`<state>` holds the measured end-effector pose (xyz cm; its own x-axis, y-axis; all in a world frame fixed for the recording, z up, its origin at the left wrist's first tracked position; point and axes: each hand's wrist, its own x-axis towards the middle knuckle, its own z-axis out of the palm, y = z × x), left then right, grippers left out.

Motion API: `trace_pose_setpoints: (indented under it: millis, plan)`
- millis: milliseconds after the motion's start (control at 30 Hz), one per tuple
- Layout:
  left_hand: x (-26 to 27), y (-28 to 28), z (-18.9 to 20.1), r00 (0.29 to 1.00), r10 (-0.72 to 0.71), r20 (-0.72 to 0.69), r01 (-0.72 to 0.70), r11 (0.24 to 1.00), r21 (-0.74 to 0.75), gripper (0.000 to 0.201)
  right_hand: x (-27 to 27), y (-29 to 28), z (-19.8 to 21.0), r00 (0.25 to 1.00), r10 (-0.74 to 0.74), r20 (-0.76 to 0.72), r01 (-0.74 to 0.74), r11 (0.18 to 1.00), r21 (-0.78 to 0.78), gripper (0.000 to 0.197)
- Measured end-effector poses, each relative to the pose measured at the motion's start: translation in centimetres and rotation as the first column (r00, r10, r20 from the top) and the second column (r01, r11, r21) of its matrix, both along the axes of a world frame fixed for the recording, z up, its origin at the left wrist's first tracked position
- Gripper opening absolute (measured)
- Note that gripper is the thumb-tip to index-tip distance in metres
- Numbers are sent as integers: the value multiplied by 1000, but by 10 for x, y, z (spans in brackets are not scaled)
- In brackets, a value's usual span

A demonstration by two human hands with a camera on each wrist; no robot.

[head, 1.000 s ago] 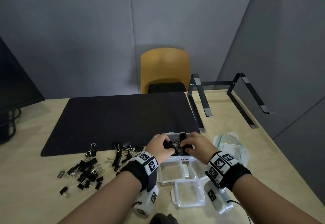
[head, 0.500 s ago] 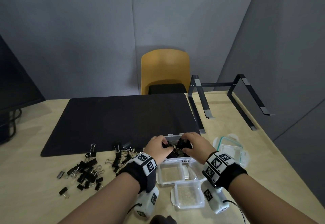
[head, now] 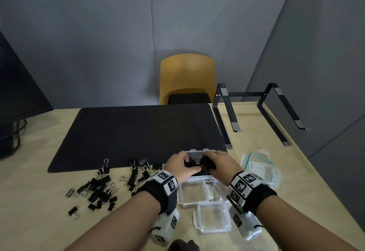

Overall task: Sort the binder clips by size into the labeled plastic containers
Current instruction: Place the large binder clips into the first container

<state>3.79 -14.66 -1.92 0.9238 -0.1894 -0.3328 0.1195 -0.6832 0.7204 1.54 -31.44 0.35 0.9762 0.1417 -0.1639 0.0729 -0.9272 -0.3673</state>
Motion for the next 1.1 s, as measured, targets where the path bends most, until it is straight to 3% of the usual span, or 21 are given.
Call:
trace_pose_setpoints:
  millis: [300, 433, 600, 833, 1000, 1100]
  plan:
    - [13, 3, 9, 999, -19, 41, 18, 1000, 11, 24, 6, -8, 6, 999, 6, -42, -6, 1000, 0, 54]
    - [13, 7, 7, 993, -90, 79, 88, 996, 34, 20, 7, -14, 11, 1000, -1, -25, 3, 997, 73, 41]
    - [9, 8, 0, 993, -58, 102, 56, 998, 28, 25, 8, -11, 17, 1000, 23, 7, -23, 996, 92, 21]
    - [9, 9, -3, 993, -77, 89, 76, 997, 23, 25, 8, -8, 10, 999, -23, -50, 27, 997, 73, 53]
    - [7, 9, -4, 993, -50, 106, 48, 999, 24, 26, 6, -9, 5, 998, -52, -22, 54, 990, 131, 36]
    - [7, 10, -6, 993, -40, 109, 39, 999, 10, 27, 7, -7, 5, 1000, -25, -3, 25, 998, 60, 21]
